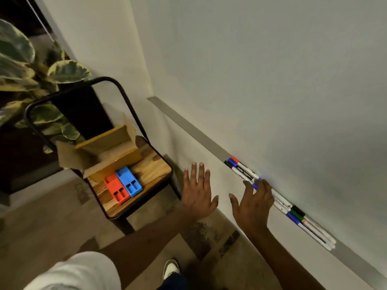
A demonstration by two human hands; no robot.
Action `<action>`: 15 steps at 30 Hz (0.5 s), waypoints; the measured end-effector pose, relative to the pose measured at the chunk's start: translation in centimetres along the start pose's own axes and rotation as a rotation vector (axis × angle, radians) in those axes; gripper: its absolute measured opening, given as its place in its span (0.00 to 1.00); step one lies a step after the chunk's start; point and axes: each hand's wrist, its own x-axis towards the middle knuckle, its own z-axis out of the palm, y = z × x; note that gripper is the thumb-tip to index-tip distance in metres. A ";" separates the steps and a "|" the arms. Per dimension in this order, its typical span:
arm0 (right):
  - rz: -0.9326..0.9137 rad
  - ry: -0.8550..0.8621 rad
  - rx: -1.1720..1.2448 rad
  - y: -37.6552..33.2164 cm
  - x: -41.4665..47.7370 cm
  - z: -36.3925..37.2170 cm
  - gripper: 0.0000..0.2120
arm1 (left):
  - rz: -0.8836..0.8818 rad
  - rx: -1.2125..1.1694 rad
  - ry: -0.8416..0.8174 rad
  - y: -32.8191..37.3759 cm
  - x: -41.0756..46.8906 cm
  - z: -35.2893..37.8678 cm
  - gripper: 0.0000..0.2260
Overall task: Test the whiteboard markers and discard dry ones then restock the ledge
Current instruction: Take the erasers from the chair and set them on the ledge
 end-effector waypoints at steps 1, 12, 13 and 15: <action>-0.040 -0.002 0.009 -1.2 0.1 0.2 0.31 | -0.034 -0.020 0.013 -1.4 -0.4 0.1 0.39; -0.357 -0.121 0.097 -16.3 0.2 4.2 0.34 | -0.321 -0.041 -0.138 -17.5 -4.6 2.5 0.36; -0.380 -0.133 0.091 -17.7 0.1 4.8 0.34 | -0.334 -0.043 -0.148 -18.9 -5.0 3.1 0.37; -0.417 -0.153 0.086 -20.3 -0.1 5.8 0.34 | -0.348 -0.032 -0.165 -21.4 -5.6 4.1 0.37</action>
